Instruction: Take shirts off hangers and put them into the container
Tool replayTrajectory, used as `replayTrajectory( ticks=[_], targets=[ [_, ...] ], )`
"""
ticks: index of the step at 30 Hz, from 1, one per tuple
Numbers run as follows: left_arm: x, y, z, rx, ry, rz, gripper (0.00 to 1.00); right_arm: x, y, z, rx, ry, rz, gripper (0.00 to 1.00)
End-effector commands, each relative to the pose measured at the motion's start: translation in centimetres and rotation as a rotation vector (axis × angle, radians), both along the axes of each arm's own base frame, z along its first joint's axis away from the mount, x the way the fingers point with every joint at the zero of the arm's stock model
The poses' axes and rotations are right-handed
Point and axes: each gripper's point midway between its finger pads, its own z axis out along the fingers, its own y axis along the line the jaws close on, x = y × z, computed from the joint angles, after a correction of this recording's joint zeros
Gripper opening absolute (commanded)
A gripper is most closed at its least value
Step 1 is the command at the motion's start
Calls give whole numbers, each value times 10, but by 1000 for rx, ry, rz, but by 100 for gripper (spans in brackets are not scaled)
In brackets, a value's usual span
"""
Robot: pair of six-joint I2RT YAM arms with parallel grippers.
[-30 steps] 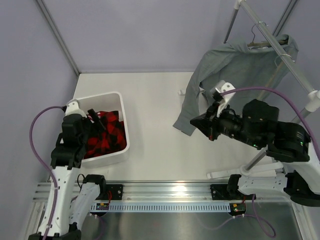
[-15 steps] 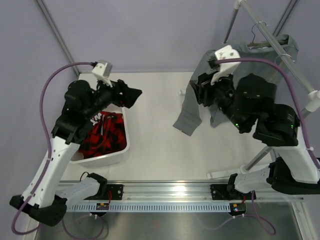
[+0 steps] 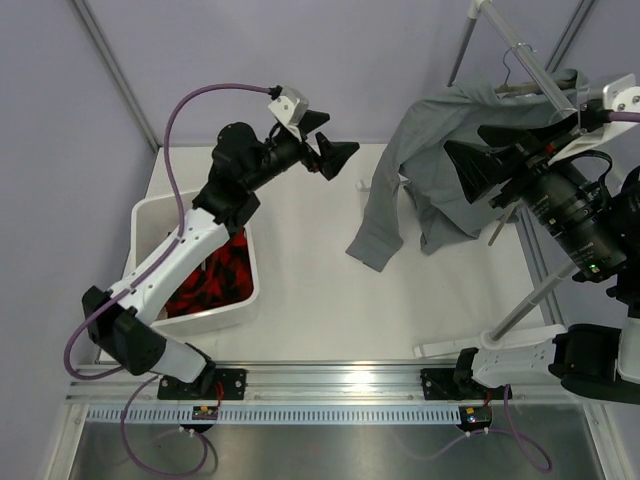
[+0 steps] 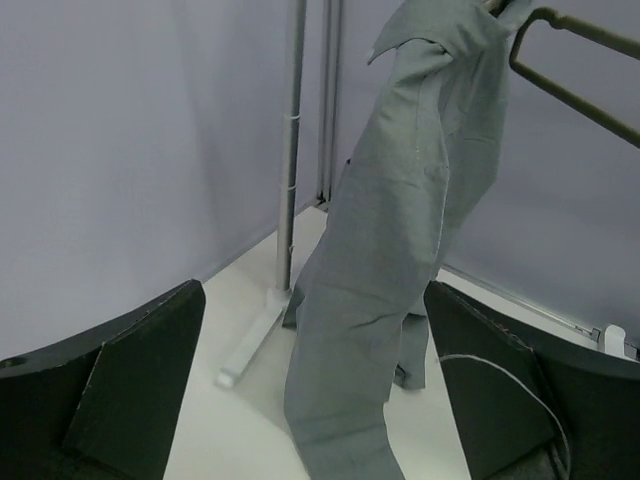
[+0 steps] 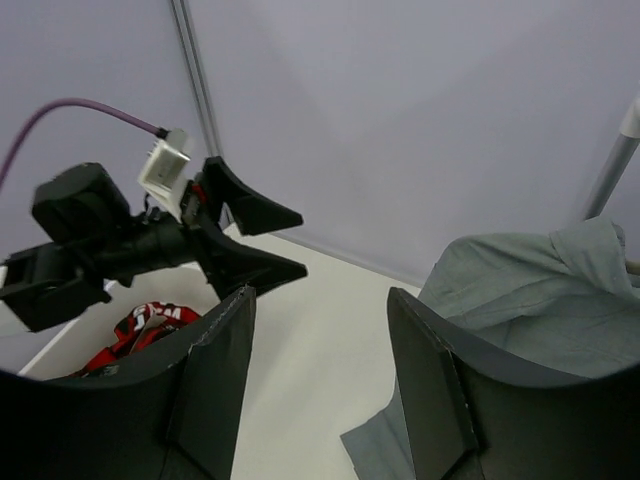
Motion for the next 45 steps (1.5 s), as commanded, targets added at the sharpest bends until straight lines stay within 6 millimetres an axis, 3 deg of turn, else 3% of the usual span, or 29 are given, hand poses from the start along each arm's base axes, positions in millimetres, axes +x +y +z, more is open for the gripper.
replayTrajectory(
  ticks=[1,2,3,4,6,9,10,12,13,14,15,16,17,18,19,20,22,23,25,34,37,38,39,44,45],
  targets=[
    [1,-37,39,-46,-250,-161,99,-6,0,6,0,-11,33,64],
    [5,-44,39,-46,-254,-183,99,-5,0,3,-14,-3,31,64],
    [3,-50,55,-60,-290,-216,99,-5,3,1,-23,1,37,63],
    [12,-65,40,-52,-262,-258,99,-7,3,3,-20,-1,46,63],
    [7,-76,54,-70,-316,-324,99,-10,5,3,-15,-3,74,63],
    [16,-95,45,-79,-319,-390,99,-10,8,-1,-22,8,80,62],
    [15,-98,56,-94,-337,-402,99,-10,9,-2,-23,12,78,61],
    [23,-111,44,-96,-314,-442,99,-9,8,-6,-34,26,73,60],
    [20,-112,58,-124,-333,-463,99,-9,8,-6,-33,28,73,60],
    [22,-116,59,-135,-328,-471,99,-9,7,-6,-32,29,70,60],
    [31,-126,46,-134,-300,-486,99,-9,6,-6,-27,29,69,60],
    [30,-132,47,-150,-287,-501,99,-9,6,-6,-25,31,68,59],
    [27,-134,61,-170,-314,-505,99,-9,6,-6,-25,31,69,59],
    [35,-145,49,-168,-293,-509,99,-9,8,-6,-29,33,69,59],
    [35,-153,47,-175,-282,-507,99,-9,8,-6,-29,34,73,59],
    [33,-155,61,-191,-316,-503,99,-9,10,-8,-36,37,77,59],
    [42,-169,49,-190,-291,-490,99,-10,8,-7,-25,39,79,58],
    [40,-171,58,-205,-310,-488,99,-12,6,-5,-17,38,85,57],
    [47,-177,50,-209,-294,-475,99,-14,4,-4,-7,37,87,56],
    [42,-190,46,-214,-282,-469,98,-15,7,-5,1,49,100,50],
    [39,-192,51,-229,-277,-462,77,-15,8,-5,-2,49,105,50],
    [39,-193,51,-233,-268,-454,76,-14,9,-7,-8,54,97,49],
    [37,-193,54,-239,-269,-450,62,-13,9,-8,-10,55,96,49],
    [38,-194,63,-264,-259,-393,36,-16,7,-8,0,55,108,49],
    [38,-195,65,-271,-257,-383,27,-16,5,-9,-1,56,104,49]
  ],
)
